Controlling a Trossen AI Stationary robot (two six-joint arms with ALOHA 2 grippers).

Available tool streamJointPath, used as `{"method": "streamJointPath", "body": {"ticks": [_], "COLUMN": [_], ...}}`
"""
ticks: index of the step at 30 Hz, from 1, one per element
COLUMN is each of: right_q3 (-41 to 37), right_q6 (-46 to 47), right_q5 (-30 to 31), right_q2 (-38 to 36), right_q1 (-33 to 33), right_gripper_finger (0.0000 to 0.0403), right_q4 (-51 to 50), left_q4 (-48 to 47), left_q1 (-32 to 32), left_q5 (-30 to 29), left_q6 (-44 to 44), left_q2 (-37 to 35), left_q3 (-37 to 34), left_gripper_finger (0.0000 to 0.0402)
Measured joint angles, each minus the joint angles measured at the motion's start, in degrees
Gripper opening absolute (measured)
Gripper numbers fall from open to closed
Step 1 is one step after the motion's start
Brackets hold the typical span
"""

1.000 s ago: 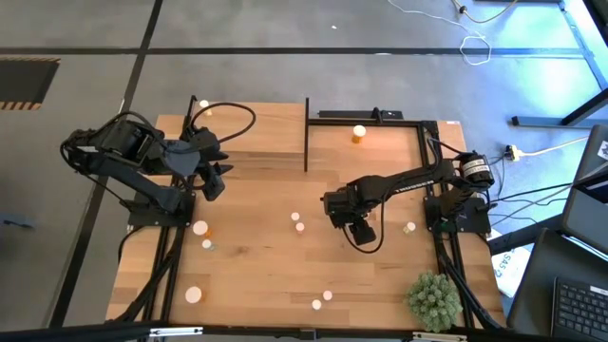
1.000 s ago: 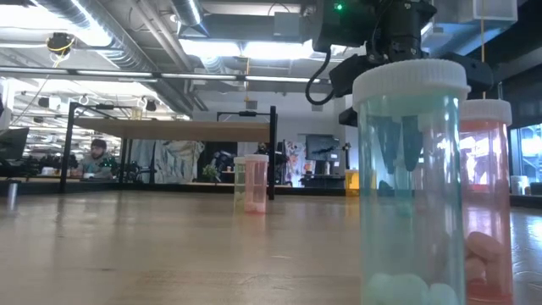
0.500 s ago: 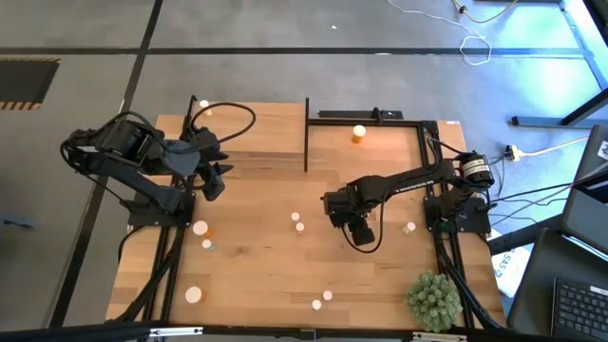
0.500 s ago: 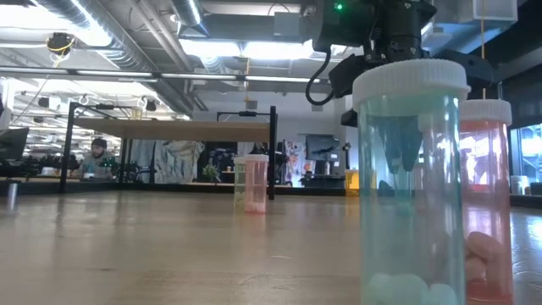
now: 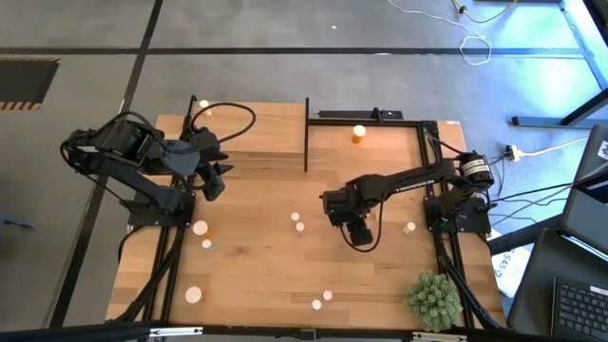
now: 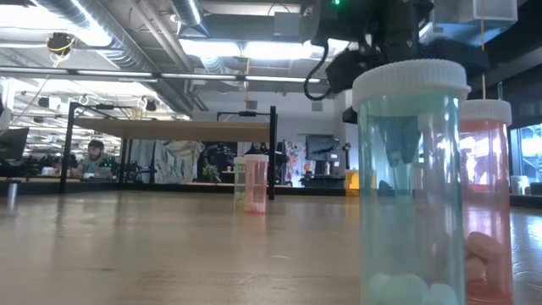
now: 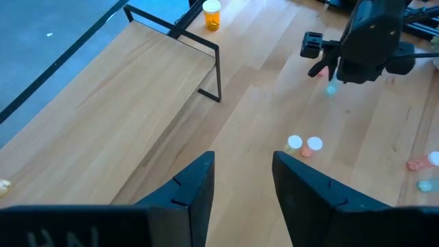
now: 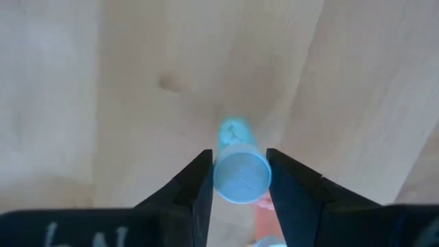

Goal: Pick and place medicine bottles onto shelf by color
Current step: Put the top right small blue pill on the shelf

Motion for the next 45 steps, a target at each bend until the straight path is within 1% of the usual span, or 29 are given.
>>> {"method": "streamJointPath", "body": {"ticks": [3, 7, 13, 15, 20, 25, 28, 35, 42, 45], "right_q3": [3.47, 9.08, 19.58, 23.49, 31.46, 37.23, 39.90, 42.88, 42.97, 42.97], "right_q6": [1.33, 3.17, 7.06, 8.13, 7.95, 4.37, 2.21, -4.04, -9.71, -10.17], "right_q5": [0.01, 1.73, 9.24, 11.44, 16.83, 23.76, 26.20, 26.43, 26.47, 26.47], "right_q2": [0.00, 0.00, 0.00, 0.00, 0.00, 0.00, -0.04, -0.04, -0.04, -0.02], "right_q1": [0.02, -0.08, -0.39, -0.75, -1.66, -2.10, -2.10, -2.10, -2.10, -2.10], "right_gripper_finger": [0.0129, 0.0129, 0.0129, 0.0129, 0.0129, 0.0129, 0.0129, 0.0129, 0.0129, 0.0129], "right_q4": [-2.49, -4.38, -12.15, -14.57, -15.15, -14.74, -13.11, -7.03, -0.67, 0.54], "left_q4": [0.00, -0.02, -0.02, -0.34, -0.36, 1.28, 4.25, 13.40, 16.13, 18.39], "left_q1": [0.00, 0.02, -0.02, -0.02, -0.02, 0.00, 0.00, 0.63, 4.04, 5.49], "left_q5": [0.00, 0.07, 0.55, 0.59, 0.70, 0.52, 0.31, 0.31, 0.43, 0.42], "left_q6": [0.00, 0.44, 0.62, 2.41, 8.80, 14.33, 17.89, 26.68, 29.24, 31.64], "left_q2": [-0.02, 0.02, 1.27, 1.86, 3.96, 6.38, 7.57, 10.15, 11.43, 11.77], "left_q3": [0.00, 0.00, 0.08, 0.07, 0.07, 0.02, 0.04, 0.02, -0.04, 0.12], "left_gripper_finger": [0.0141, 0.0141, 0.0141, 0.0141, 0.0141, 0.0141, 0.0141, 0.0141, 0.0141, 0.0141]}}
